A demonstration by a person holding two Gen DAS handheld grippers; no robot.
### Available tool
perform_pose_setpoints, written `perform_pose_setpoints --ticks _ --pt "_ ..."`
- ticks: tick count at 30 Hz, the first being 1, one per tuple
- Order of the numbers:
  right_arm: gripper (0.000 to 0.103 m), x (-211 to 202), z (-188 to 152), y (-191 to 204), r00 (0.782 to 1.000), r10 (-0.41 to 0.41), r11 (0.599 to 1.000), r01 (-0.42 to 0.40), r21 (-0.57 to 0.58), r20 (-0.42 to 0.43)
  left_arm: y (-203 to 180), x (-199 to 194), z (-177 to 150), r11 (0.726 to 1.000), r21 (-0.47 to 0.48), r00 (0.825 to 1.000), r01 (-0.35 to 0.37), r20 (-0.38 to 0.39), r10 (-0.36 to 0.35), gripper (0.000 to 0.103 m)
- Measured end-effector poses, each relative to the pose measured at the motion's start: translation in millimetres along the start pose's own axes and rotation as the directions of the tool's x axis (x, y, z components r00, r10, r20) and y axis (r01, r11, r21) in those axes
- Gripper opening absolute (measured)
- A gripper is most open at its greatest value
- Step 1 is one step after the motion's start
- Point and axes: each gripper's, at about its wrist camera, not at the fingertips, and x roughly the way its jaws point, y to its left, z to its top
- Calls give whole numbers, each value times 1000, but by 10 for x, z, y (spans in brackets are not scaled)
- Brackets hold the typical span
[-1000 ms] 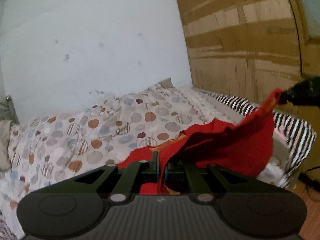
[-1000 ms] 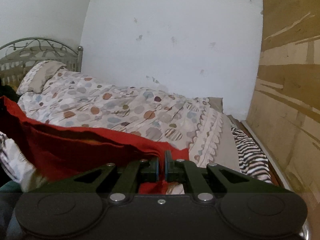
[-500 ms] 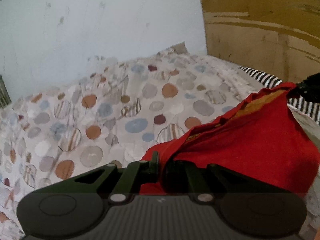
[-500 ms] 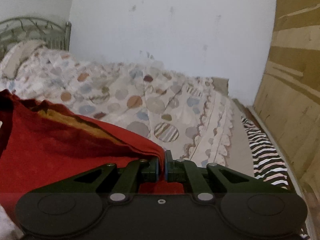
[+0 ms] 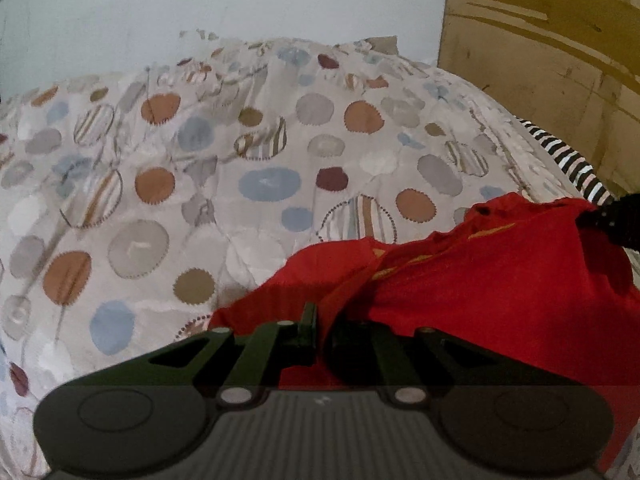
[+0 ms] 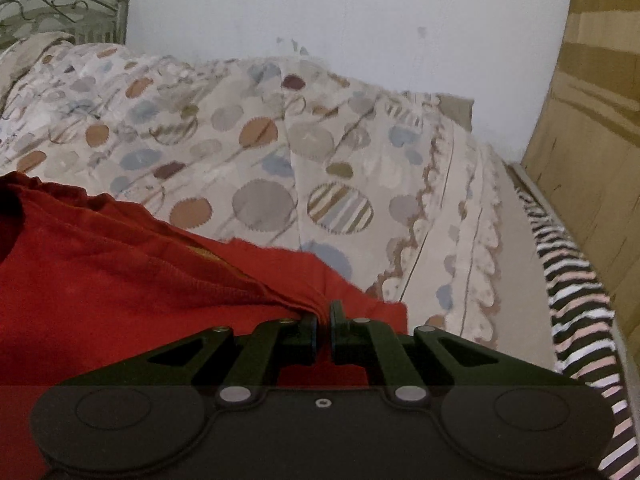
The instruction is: Fold small clothes
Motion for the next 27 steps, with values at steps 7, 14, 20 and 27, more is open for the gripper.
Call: perform_pose_setpoints --ticks 7,14,20,27 --pt "7 126 -46 12 1000 10 1000 -10 16 -16 -42 -24 -49 994 -30 995 -104 3 104 48" --pt "7 144 -29 53 1000 13 1000 -13 -7 -10 4 -335 -137 991 -63 987 -118 97 124 103" --pt "7 209 -59 45 1000 16 1000 -15 12 -20 130 -640 -312 987 -113 980 -110 153 127 102" --pt "8 228 -81 45 1000 16 999 -15 33 -18 -203 -773 -691 999 31 985 -39 169 33 102"
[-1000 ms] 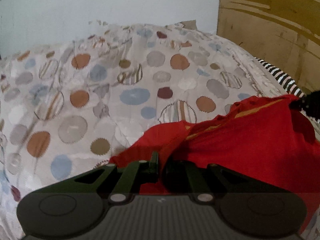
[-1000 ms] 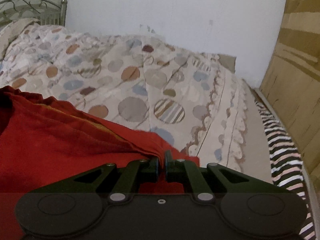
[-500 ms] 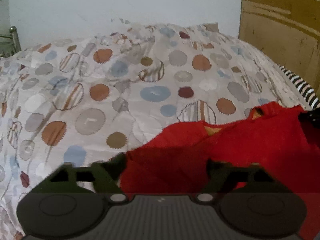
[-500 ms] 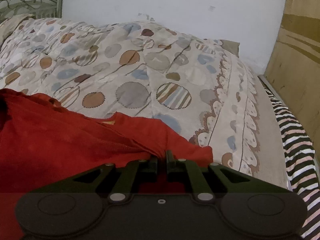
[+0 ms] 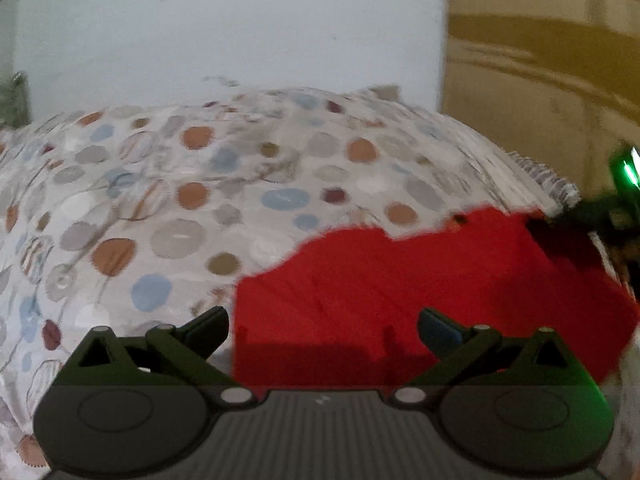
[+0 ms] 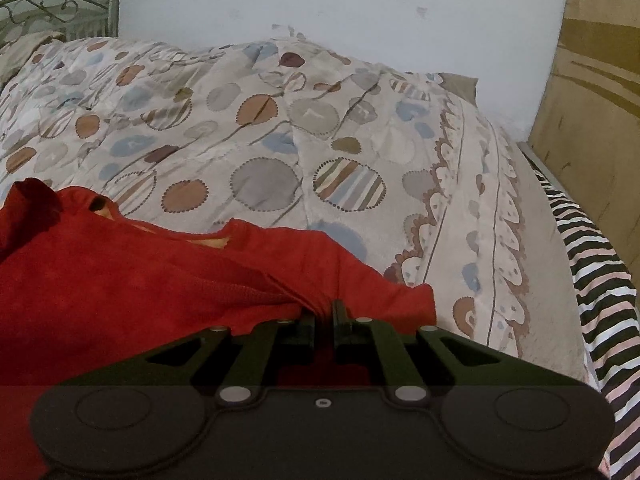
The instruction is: Fold small clothes
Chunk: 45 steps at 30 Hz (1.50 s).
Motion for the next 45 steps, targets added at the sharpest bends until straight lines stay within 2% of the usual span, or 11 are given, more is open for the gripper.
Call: perform_pose_setpoints --ticks 4,8,12,16,20,23,25,27,30,36,45 --pt "9 -8 -9 -10 1000 1 1000 -1 11 -2 -358 97 -183 983 171 997 -74 -9 76 102" --pt "11 -21 -15 -4 1000 -4 1000 4 -4 2 -441 263 -250 961 217 984 -171 -7 177 98" --pt "12 -52 -51 40 999 -26 997 28 -65 22 -190 333 -270 947 169 961 -272 7 275 97" --pt "12 -59 -74 70 998 -38 995 42 -88 44 161 277 -255 976 -3 976 -220 -10 219 85" --pt "14 -34 -93 64 998 -47 996 49 -76 35 319 249 -295 969 -70 971 -237 -22 236 83" --pt "25 -25 -112 27 997 -65 995 67 -67 33 431 249 -314 963 -120 971 -240 -43 237 83" --pt "30 -34 -127 -10 996 -81 995 82 -55 34 485 281 -320 949 -123 956 -292 -75 284 83" --pt "55 -53 -153 -49 993 -109 993 111 -39 37 527 296 -344 936 -126 943 -327 -111 315 82" --pt "90 -127 -231 -74 977 -199 978 203 -39 74 567 185 -376 933 -183 950 -309 -108 294 86" --pt "102 -393 -375 -250 952 -272 962 268 48 141 498 -119 -455 913 -251 947 -321 -69 313 102" --pt "102 -968 -584 -167 958 -231 969 212 126 169 295 -510 -633 880 -401 967 -252 -70 245 102"
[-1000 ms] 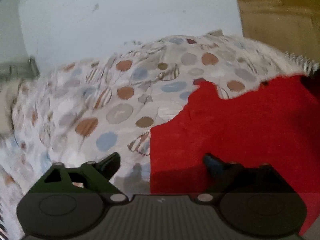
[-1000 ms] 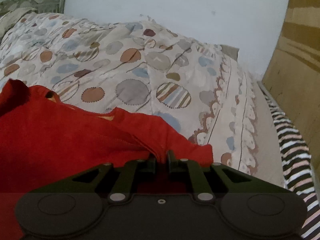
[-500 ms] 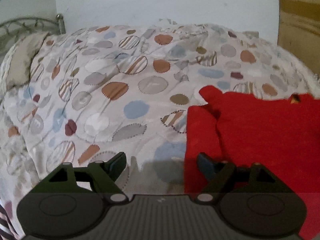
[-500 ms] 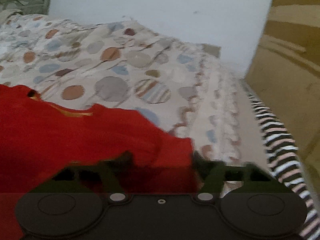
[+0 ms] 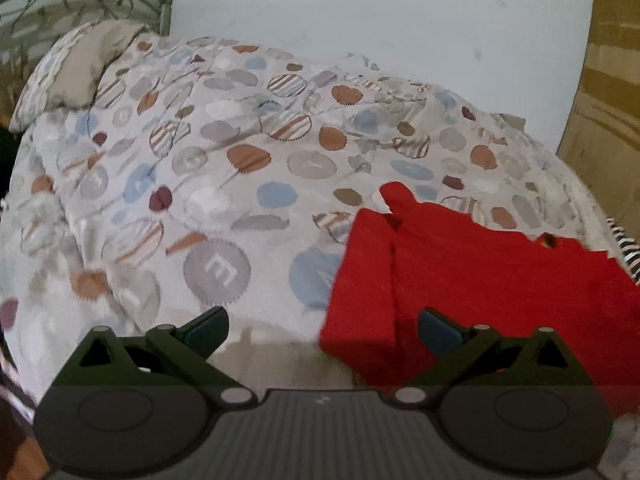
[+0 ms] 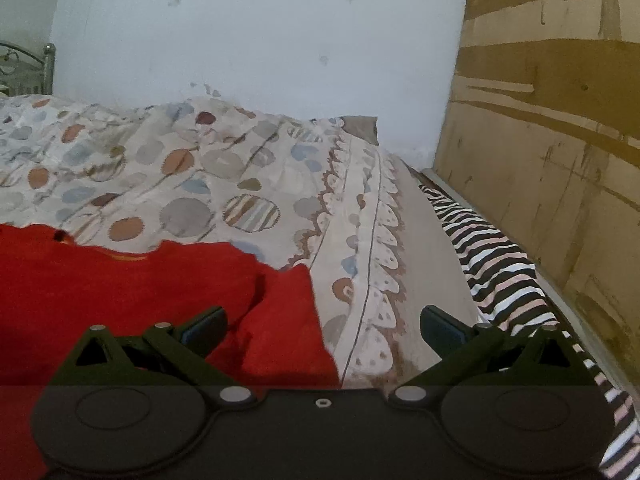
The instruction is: Fold small clothes
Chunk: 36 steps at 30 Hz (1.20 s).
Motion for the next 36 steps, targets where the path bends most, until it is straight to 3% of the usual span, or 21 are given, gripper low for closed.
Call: perform_pose_setpoints --ticks 14,19,23,32,36 --pt "102 -1064 -420 455 999 45 999 -45 -10 5 -106 -447 -381 1000 3 997 -15 -77 15 103" --pt "102 -1378 -477 530 991 63 998 -63 -5 121 -167 -503 -476 998 51 996 -25 -87 29 103" --pt "102 -1430 -393 604 987 45 998 -40 -38 155 -183 -529 -507 999 47 995 -24 -94 28 103" --pt "102 -1525 -394 775 969 100 995 -99 -12 226 -157 -560 -655 1000 25 989 -19 -143 22 103" --pt "103 -1507 -461 856 973 123 992 -122 -17 194 -132 -569 -736 1000 2 986 -6 -169 6 103"
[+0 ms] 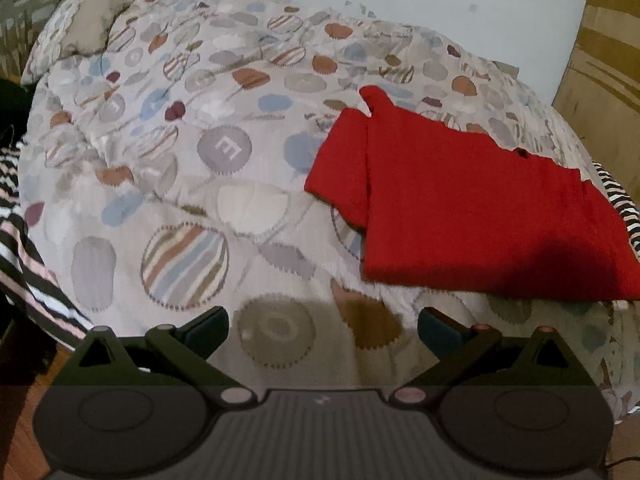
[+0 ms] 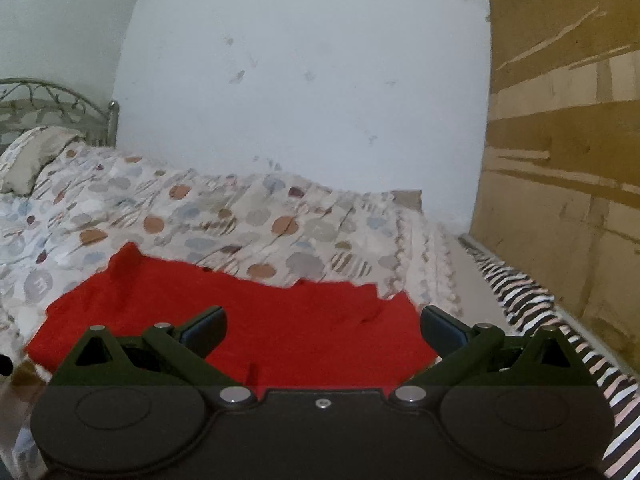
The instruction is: Fold small clothes
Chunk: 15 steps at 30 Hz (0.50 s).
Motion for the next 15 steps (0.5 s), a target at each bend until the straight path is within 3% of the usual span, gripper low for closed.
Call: perform_pose_setpoints --ticks 7,15 --pt "103 278 -79 145 997 12 999 -16 -48 -80 -3 44 -81 1000 13 999 -2 -38 2 103" --pt "102 773 -79 334 992 63 989 -77 -128 -107 96 56 -60 1000 -24 999 -20 -46 19 103"
